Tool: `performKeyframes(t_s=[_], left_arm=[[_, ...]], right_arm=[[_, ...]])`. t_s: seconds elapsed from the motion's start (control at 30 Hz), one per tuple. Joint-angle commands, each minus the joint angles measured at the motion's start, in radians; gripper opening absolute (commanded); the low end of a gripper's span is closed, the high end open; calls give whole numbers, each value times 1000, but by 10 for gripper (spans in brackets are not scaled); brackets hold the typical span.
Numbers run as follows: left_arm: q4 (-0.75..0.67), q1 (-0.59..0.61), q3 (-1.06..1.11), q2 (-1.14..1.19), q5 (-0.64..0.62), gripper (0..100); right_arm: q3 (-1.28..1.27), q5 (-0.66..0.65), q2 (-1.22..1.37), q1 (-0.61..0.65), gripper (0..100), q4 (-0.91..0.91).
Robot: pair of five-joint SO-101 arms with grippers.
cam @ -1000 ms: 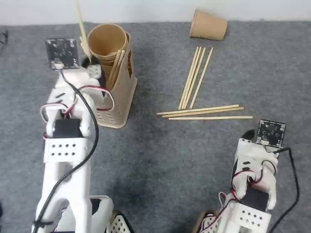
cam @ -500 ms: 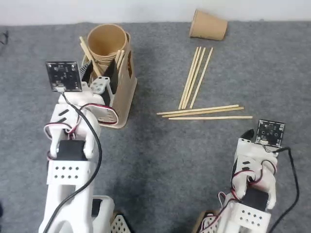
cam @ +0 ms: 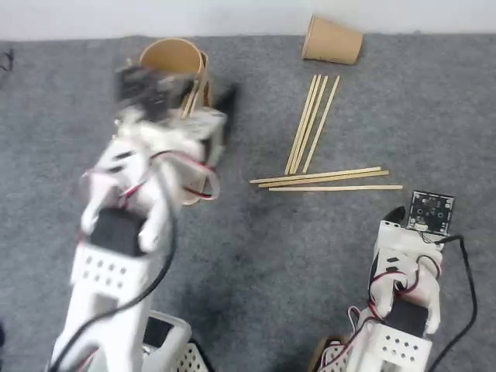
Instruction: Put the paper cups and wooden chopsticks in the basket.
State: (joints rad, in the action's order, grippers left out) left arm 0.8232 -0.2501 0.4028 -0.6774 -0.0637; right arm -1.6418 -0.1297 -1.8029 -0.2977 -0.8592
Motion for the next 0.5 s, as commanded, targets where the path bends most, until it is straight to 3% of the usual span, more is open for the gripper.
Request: performKeyframes(t_s=[0.0, 0.3, 0.47], left_arm=[[104, -55, -214, 247, -8, 194], [178, -150, -599, 756, -12, 191], [304, -173, -895, 1083, -12, 177]], right_arm=[[6, -12, -10, 4, 201, 13], [6, -12, -10, 5, 201, 15], [6, -12, -10, 5, 201, 16]])
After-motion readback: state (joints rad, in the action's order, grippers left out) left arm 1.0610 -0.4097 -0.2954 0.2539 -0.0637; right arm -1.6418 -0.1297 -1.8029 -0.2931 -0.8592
